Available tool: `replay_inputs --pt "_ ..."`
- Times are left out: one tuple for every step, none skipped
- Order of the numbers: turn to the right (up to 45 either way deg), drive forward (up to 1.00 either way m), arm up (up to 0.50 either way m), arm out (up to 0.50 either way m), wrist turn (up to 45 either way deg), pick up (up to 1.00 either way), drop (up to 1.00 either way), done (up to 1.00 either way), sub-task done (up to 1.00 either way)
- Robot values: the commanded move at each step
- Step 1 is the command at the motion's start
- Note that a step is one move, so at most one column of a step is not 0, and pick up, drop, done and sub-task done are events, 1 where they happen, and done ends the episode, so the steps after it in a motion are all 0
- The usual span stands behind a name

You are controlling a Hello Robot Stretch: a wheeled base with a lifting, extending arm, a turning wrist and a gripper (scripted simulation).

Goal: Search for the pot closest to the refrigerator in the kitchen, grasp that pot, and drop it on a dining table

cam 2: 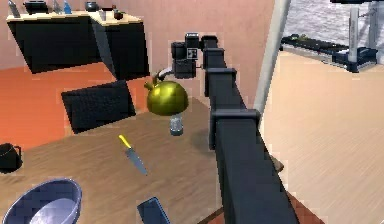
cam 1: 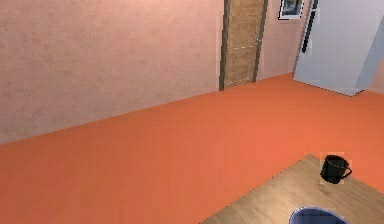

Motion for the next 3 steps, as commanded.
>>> replay_inputs --pt "0.0 0.0 0.0 0.0 -36.0 0.0 0.0 0.0 0.0" --pt "0.0 0.0 -0.04 0.0 0.0 0.0 0.0 0.0 0.0" --pt "0.0 0.0 -0.32 0.0 0.0 0.0 0.0 0.0 0.0"
